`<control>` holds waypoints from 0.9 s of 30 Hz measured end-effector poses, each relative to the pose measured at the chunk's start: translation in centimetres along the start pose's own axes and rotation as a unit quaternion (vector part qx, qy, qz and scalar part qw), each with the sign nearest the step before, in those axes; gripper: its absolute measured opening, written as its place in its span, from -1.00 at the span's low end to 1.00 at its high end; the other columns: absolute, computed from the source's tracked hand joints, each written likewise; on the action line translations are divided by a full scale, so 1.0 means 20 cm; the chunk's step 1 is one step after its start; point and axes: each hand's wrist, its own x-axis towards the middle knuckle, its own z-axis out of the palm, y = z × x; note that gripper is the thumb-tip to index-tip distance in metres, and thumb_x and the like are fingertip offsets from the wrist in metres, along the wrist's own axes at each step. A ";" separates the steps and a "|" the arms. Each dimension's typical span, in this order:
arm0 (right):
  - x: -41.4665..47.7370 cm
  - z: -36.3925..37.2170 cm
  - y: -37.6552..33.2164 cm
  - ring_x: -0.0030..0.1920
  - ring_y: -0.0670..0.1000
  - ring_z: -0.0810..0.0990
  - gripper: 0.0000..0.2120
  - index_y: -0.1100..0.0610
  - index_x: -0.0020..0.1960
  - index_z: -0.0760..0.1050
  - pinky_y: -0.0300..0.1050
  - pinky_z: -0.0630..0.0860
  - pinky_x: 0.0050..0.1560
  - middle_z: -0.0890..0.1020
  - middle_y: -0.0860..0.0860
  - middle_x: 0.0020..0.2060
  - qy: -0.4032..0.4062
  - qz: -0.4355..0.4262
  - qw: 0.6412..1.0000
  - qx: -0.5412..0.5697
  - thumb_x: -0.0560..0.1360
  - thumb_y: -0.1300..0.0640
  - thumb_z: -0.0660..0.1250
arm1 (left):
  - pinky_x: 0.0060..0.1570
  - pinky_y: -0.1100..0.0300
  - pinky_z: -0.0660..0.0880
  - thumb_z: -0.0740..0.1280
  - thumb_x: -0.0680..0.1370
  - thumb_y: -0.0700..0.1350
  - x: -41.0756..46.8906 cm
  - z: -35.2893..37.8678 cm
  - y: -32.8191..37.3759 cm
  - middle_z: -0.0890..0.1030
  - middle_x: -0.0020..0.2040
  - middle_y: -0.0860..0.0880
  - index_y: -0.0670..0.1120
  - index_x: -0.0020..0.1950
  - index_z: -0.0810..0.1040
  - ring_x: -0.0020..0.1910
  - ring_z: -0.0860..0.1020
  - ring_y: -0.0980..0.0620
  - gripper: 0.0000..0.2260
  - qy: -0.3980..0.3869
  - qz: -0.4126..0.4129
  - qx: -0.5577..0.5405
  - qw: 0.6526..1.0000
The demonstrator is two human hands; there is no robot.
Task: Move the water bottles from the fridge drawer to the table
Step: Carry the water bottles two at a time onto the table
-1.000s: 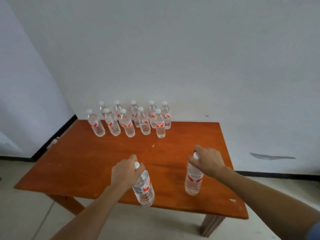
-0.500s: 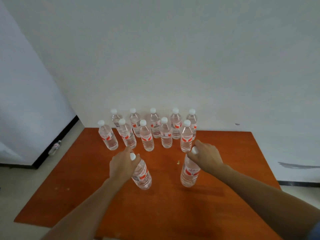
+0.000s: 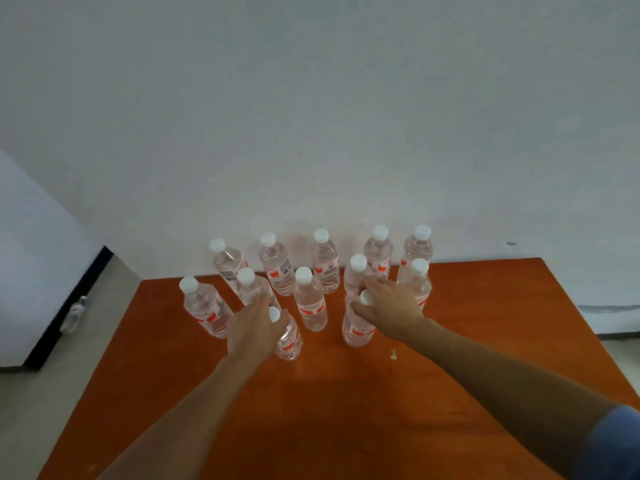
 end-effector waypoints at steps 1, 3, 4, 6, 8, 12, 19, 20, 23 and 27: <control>0.02 0.01 -0.01 -0.10 -0.02 0.57 -0.71 0.02 0.11 0.40 -0.16 0.44 -0.19 0.60 -0.04 -0.02 0.002 0.008 1.000 -0.003 0.53 -0.16 0.25 | -0.19 0.17 0.52 0.33 0.52 0.12 0.03 0.01 -0.02 0.59 -0.12 0.05 -0.01 0.03 0.44 -0.18 0.57 0.06 -0.76 -0.008 0.009 0.004 1.000; 0.03 0.04 -0.05 -0.13 -0.03 0.57 -0.71 0.02 0.10 0.41 -0.17 0.45 -0.19 0.61 -0.03 -0.04 0.012 0.033 0.999 -0.001 0.53 -0.16 0.26 | -0.21 0.15 0.54 0.31 0.52 0.14 0.09 0.03 -0.07 0.55 -0.17 0.09 0.02 -0.02 0.41 -0.19 0.59 0.06 -0.78 -0.027 0.030 0.008 0.999; 0.03 0.07 -0.06 -0.13 -0.03 0.57 -0.71 0.01 0.10 0.41 -0.16 0.49 -0.17 0.61 -0.04 -0.04 0.018 0.047 0.999 -0.002 0.52 -0.16 0.27 | -0.20 0.11 0.56 0.30 0.52 0.14 0.10 0.04 -0.09 0.53 -0.18 0.11 0.04 -0.03 0.39 -0.18 0.60 0.05 -0.78 -0.038 0.042 0.006 0.998; 0.04 0.10 -0.09 -0.11 -0.04 0.57 -0.70 0.00 0.11 0.41 -0.13 0.53 -0.11 0.61 -0.04 -0.01 0.029 0.073 0.997 -0.012 0.52 -0.18 0.26 | -0.16 0.08 0.57 0.30 0.52 0.15 0.14 0.03 -0.10 0.54 -0.15 0.10 0.04 0.04 0.41 -0.13 0.60 0.04 -0.77 -0.057 0.080 -0.007 0.995; 0.04 0.11 -0.13 -0.01 -0.02 0.58 -0.65 0.00 0.21 0.38 -0.09 0.55 -0.05 0.58 -0.02 0.11 0.032 0.094 0.995 -0.018 0.53 -0.18 0.23 | -0.18 0.15 0.52 0.27 0.55 0.14 0.17 0.03 -0.12 0.58 -0.04 0.07 0.01 0.20 0.41 -0.06 0.59 0.04 -0.69 -0.071 0.129 -0.004 0.989; 0.03 0.12 -0.20 0.17 0.08 0.57 -0.54 0.01 0.34 0.27 0.03 0.57 0.04 0.50 0.03 0.27 0.015 0.139 0.990 -0.037 0.55 -0.19 0.21 | -0.14 0.17 0.51 0.16 0.59 0.18 0.22 0.00 -0.13 0.61 0.08 0.00 -0.03 0.31 0.39 0.00 0.59 0.02 -0.60 -0.102 0.223 0.055 0.968; -0.26 0.04 -0.20 0.21 0.08 0.56 -0.46 -0.04 0.46 0.19 0.02 0.55 0.11 0.46 -0.01 0.35 -0.008 0.230 0.973 -0.009 0.56 -0.14 0.25 | -0.06 0.15 0.57 0.04 0.64 0.14 0.24 -0.14 -0.01 0.56 0.15 -0.02 -0.05 0.28 0.42 0.07 0.56 0.01 -0.63 -0.036 0.345 0.094 0.933; -0.33 0.02 -0.18 0.19 0.05 0.56 -0.48 -0.05 0.45 0.22 -0.02 0.55 0.09 0.49 -0.02 0.33 -0.007 0.247 0.969 -0.019 0.56 -0.14 0.25 | -0.09 0.12 0.58 0.04 0.64 0.12 0.22 -0.15 0.04 0.57 0.13 -0.02 -0.05 0.27 0.42 0.02 0.57 0.01 -0.64 -0.037 0.360 0.092 0.928; -0.58 -0.05 -0.10 0.10 0.01 0.58 -0.54 -0.01 0.41 0.30 -0.12 0.55 0.01 0.55 -0.02 0.22 -0.002 0.301 0.953 -0.042 0.56 -0.12 0.24 | -0.17 0.16 0.57 0.09 0.63 0.08 0.10 -0.14 0.23 0.61 0.08 0.00 -0.03 0.24 0.45 -0.05 0.61 0.01 -0.69 -0.054 0.402 0.085 0.910; -1.04 -0.17 0.05 0.06 0.00 0.58 -0.56 -0.01 0.39 0.33 -0.15 0.55 -0.05 0.56 -0.02 0.18 0.021 0.360 0.932 -0.047 0.56 -0.12 0.24 | -0.24 0.24 0.53 0.18 0.61 0.04 -0.19 -0.07 0.54 0.63 -0.03 0.02 -0.03 0.19 0.50 -0.20 0.59 0.08 -0.76 -0.102 0.466 0.081 0.875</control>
